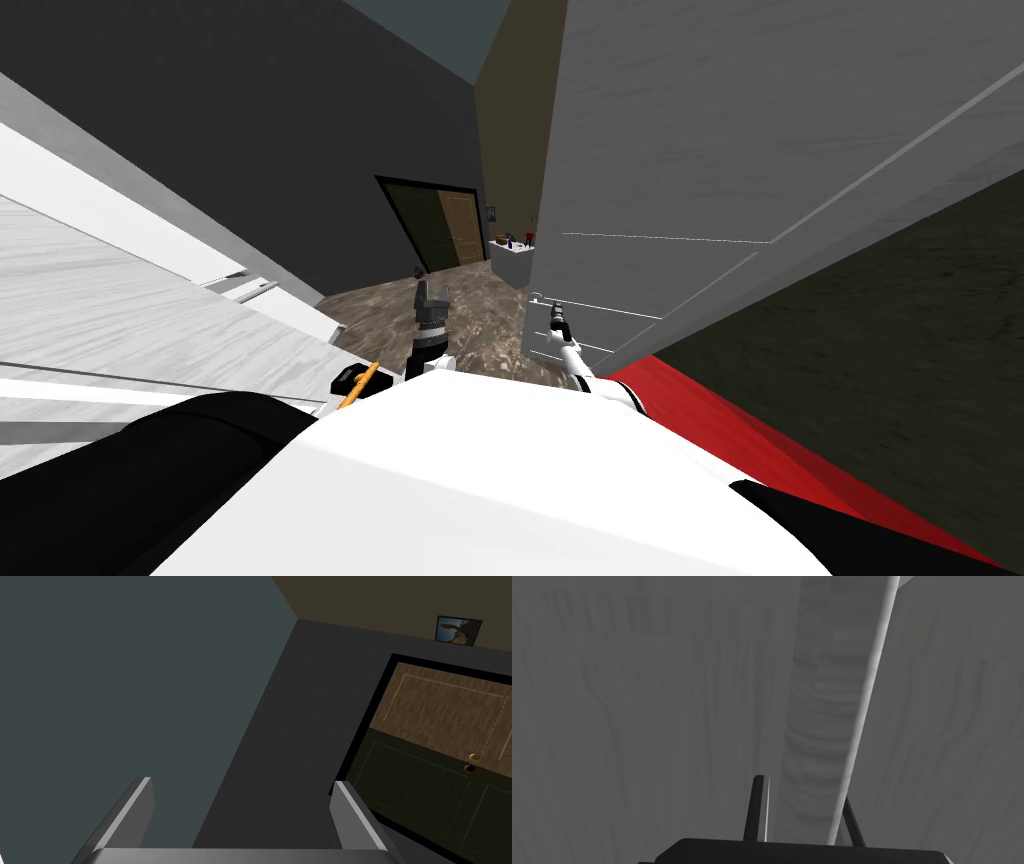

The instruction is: Push the door open

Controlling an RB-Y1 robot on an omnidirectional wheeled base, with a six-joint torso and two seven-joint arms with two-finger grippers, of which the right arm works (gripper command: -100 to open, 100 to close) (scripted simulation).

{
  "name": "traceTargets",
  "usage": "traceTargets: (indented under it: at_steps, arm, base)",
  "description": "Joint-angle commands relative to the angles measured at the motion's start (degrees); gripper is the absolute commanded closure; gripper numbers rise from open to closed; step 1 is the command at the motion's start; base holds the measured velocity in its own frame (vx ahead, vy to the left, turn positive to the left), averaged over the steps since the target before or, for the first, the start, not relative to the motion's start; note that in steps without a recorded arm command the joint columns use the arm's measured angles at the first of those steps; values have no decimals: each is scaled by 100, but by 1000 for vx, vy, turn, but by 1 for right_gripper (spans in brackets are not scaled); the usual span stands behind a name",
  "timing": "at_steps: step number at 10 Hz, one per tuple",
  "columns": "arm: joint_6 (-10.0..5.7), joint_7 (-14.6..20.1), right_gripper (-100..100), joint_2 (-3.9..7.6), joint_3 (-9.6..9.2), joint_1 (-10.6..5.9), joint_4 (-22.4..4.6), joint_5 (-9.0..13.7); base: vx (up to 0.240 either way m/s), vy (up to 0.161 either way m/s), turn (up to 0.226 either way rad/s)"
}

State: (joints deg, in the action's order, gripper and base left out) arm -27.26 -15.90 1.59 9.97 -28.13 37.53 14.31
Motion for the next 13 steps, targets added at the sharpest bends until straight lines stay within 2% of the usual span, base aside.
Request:
traceTargets:
  at_steps: [1,6,9,10,11,12,13]
  arm:
    - [3,-150,100,-16,133,23,111,77]
    - [-9,-469,100,-298,324,35,158,230]
    - [-13,-567,100,-423,383,39,173,277]
    - [-13,-567,100,-423,383,39,173,277]
    - [62,-583,100,-336,447,135,325,287]
    - [49,-605,100,-248,491,145,323,302]
    - [47,-613,100,-226,501,145,325,306]
  base:
    - [141,95,-115]
    - [156,129,-121]
    - [94,140,-71]
    - [25,108,8]
    - [2,21,-55]
    - [70,-82,-46]
    - [108,-85,14]
